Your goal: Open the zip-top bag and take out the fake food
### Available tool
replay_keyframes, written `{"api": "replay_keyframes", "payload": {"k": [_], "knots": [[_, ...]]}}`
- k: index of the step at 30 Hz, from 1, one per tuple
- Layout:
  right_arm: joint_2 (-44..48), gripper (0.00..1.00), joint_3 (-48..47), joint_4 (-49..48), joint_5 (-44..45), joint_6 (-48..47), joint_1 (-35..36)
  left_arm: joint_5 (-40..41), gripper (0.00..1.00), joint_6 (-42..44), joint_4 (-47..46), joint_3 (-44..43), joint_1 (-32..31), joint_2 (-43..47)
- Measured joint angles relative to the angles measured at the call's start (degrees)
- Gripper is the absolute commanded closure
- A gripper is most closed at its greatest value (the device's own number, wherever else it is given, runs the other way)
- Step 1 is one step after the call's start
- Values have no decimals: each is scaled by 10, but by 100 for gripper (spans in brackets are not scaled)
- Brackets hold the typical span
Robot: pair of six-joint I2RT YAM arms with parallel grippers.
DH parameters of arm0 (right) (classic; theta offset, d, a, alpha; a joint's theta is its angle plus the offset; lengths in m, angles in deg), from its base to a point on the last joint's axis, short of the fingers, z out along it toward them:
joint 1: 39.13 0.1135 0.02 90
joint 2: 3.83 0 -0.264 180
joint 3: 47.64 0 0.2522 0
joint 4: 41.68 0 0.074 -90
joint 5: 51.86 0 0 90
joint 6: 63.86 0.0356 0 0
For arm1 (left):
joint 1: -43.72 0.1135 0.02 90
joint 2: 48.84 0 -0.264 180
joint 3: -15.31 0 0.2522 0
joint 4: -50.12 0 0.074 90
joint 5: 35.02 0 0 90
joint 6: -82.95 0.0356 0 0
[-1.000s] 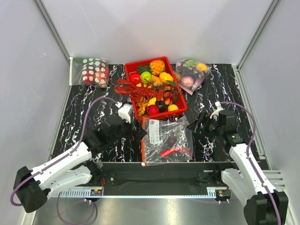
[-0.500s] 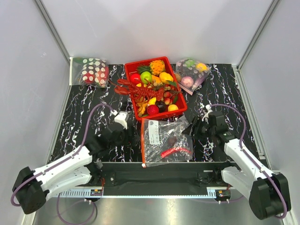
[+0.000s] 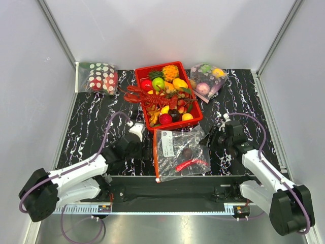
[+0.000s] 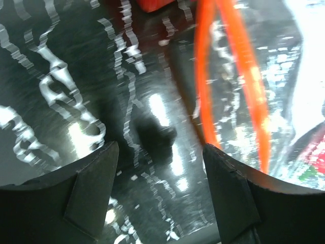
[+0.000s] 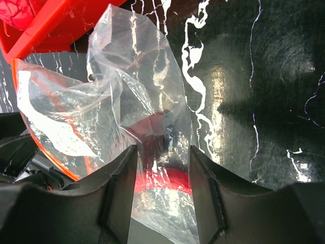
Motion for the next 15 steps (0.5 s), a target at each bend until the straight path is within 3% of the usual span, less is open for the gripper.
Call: {"api": "replay_keyframes", "payload": {"k": [15], "knots": [[-30, 49, 0, -17, 1, 8, 0, -68, 30, 21, -214, 31, -70, -112]]}}
